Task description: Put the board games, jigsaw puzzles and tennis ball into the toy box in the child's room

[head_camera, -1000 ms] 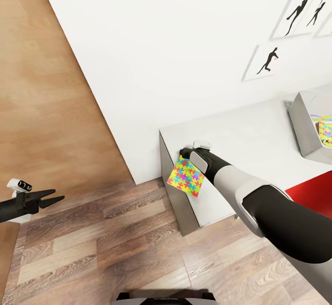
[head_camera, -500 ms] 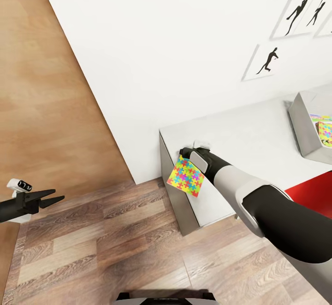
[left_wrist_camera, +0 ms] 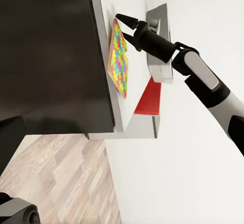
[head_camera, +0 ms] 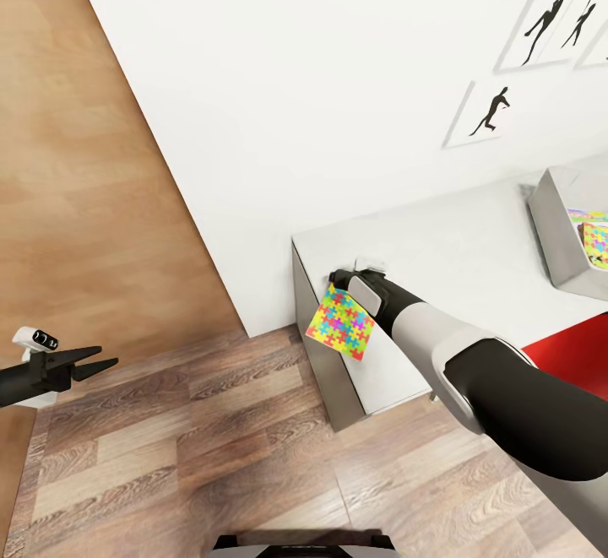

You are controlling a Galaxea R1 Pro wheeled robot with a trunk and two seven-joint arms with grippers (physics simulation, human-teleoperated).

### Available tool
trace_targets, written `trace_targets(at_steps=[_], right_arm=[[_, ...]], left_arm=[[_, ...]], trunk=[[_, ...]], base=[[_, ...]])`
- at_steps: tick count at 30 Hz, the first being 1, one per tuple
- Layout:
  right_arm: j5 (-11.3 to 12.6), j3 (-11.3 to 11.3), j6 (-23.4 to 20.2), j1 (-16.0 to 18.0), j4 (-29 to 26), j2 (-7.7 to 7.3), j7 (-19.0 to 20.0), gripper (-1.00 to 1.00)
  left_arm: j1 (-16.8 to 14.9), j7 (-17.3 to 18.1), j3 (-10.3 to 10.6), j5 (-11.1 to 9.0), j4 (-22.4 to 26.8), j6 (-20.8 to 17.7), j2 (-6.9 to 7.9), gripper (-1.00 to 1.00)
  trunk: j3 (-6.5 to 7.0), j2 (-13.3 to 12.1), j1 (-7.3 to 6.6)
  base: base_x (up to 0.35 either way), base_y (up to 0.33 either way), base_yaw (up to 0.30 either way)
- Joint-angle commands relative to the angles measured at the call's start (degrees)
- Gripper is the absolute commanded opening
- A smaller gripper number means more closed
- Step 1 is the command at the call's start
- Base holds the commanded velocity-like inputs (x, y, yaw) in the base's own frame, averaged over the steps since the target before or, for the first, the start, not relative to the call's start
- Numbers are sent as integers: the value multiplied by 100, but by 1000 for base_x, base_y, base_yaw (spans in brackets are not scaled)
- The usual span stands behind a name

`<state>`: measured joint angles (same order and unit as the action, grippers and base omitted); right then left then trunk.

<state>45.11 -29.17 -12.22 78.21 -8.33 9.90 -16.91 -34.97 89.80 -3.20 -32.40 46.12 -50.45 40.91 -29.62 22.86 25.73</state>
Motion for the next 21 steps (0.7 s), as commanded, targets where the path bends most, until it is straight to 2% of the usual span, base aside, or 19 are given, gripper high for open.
trace_targets(at_steps=[1,21], right_arm=[[24,-34,-32,1,53,-5,-49,100],[24,-36,-17,1,51,-6,-49,100]], left_arm=[[-1,20,4,-6,2,-61,4,100],[-1,20,4,-6,2,-60,5,100]], trunk=[[-9,6,6],[-9,6,6]], base=[[0,0,0],[0,0,0]])
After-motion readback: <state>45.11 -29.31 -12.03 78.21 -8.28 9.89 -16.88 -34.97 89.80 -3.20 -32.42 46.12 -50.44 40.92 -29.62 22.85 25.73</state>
